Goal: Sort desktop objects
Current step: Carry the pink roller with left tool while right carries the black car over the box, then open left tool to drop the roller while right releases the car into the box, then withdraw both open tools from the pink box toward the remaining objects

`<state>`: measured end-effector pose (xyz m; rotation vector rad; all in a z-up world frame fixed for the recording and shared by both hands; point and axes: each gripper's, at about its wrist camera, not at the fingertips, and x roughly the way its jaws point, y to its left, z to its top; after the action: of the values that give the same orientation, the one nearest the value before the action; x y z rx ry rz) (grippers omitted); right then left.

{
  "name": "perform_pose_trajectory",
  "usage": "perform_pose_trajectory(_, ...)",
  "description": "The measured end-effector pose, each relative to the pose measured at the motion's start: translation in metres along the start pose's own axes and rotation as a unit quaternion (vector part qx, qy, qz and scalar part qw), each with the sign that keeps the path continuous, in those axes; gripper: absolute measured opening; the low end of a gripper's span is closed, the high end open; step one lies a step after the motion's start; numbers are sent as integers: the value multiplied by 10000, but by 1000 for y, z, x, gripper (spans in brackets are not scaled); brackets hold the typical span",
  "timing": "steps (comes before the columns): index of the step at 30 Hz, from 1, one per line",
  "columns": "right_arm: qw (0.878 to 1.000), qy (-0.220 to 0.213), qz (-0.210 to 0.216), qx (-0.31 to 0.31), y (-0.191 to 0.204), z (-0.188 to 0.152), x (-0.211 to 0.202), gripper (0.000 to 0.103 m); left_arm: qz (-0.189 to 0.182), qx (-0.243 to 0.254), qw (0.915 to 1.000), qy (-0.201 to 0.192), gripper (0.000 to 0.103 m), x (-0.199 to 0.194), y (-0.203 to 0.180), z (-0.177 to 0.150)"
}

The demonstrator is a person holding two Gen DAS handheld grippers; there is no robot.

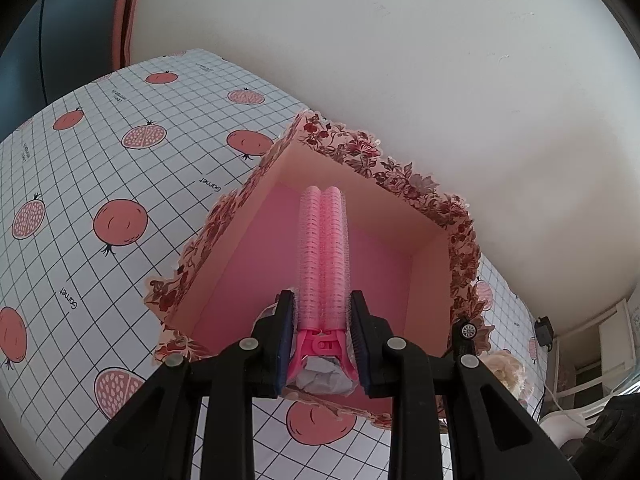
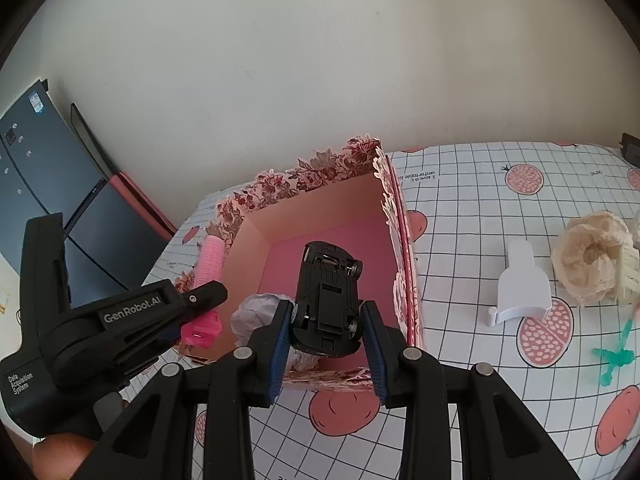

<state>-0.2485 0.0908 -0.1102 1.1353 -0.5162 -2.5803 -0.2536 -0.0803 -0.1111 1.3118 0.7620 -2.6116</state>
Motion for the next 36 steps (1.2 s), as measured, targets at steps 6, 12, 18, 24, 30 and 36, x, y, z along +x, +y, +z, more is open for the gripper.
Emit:
perform_pose_trajectory(6, 10000, 16, -9, 16, -1, 0, -1, 37, 37, -16, 10000, 44, 28, 2, 0, -1)
perform_pose_trajectory(12, 10000, 55, -13, -21, 1, -2, -1, 38, 58, -41, 10000, 59, 28, 1, 2, -2)
perform_pose_trajectory(18, 10000, 68, -22, -29, 2, -1, -1, 38, 96, -96, 9999, 90, 30, 2, 3, -2)
perform_pose_trajectory(24, 10000, 62, -46, -20, 3, -1, -1, 38, 135, -126, 9998, 106, 37, 3, 4, -2)
perform_pose_trajectory(30, 9999, 73, -67, -23, 4, -1, -1, 38, 194, -164, 9996, 77, 45, 2, 4, -2)
perform_pose_trajectory(36, 9999, 90, -107, -51, 5, 0, 1, 39, 195, -162, 9996, 92, 46, 2, 4, -2)
